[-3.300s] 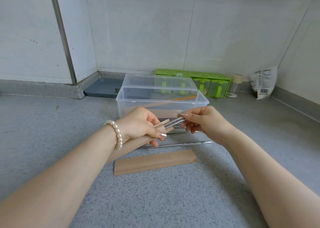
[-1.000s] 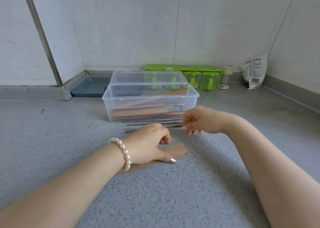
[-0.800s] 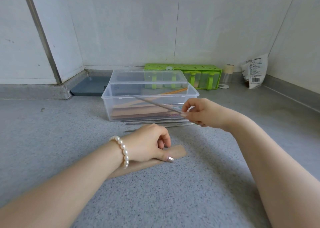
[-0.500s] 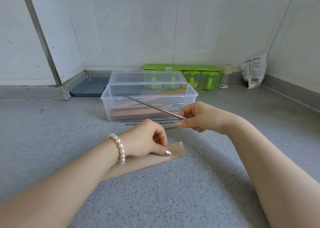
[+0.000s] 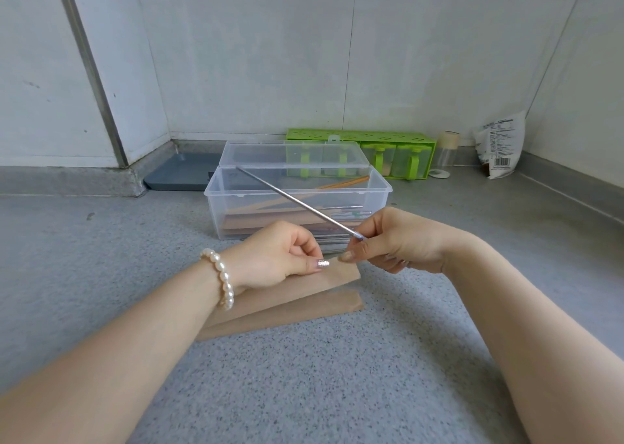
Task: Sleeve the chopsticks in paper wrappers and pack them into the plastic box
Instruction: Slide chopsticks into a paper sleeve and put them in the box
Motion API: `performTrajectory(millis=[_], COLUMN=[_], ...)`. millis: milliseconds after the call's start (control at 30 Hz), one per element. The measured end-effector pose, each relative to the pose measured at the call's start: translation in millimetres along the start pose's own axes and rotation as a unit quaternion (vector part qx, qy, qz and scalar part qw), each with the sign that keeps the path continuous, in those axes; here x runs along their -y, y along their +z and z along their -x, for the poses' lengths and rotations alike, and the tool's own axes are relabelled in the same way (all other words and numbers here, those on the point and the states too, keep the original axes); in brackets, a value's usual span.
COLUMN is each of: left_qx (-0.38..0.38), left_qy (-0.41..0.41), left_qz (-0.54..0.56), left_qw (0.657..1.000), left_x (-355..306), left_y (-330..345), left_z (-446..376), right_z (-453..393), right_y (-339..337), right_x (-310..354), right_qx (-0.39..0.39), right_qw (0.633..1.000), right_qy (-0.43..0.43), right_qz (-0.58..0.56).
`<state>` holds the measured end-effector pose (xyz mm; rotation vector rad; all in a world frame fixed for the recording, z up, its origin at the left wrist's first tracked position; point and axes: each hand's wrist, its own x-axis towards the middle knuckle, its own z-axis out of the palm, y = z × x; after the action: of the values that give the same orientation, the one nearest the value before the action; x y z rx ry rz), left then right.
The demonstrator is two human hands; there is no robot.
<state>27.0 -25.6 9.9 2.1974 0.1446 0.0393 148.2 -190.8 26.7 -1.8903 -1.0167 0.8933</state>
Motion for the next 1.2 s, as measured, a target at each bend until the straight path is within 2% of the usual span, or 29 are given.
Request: performTrajectory(millis=[100,233,433,600,900,1033,1200], left_qx=[0.002,0.072,0.09,0.098,0.126,0.122,0.13], left_qy=[-0.004,-0.041,-0.037,-0.032,-0.05,-0.033,-0.017], left_qz=[0.03,0.125,0.069,0.048,0.084,0.089,0.075], left_qw=[1.0,0.989,0.993,0.994,0.987,0.988,0.989], left_x=[-3,-7,-9,-11,-13,-13,-12], left_y=[0,2,-1,-1,0,-4,-4], left_z=[3,7,8,9,12,12,11], right_z=[0,-3,-3,-3,-7,-7,-7], right_y=[0,4,8,9,14,9,11], right_x=[0,0,2,1,-1,-3,-2], right_qx=[-0.011,-0.037,-0.012,0.016,0.049,0.058,0.043], right_qw=[1.0,0.998,0.998,1.0,0.996,0.991,0.995], right_qy=[-0.011,-0.033,-0.041,-0.022,-0.041,-0.053,-0.046], right_qz=[-0.016,-0.031,-0.049,-0.015,-0.067,-0.106,-0.079])
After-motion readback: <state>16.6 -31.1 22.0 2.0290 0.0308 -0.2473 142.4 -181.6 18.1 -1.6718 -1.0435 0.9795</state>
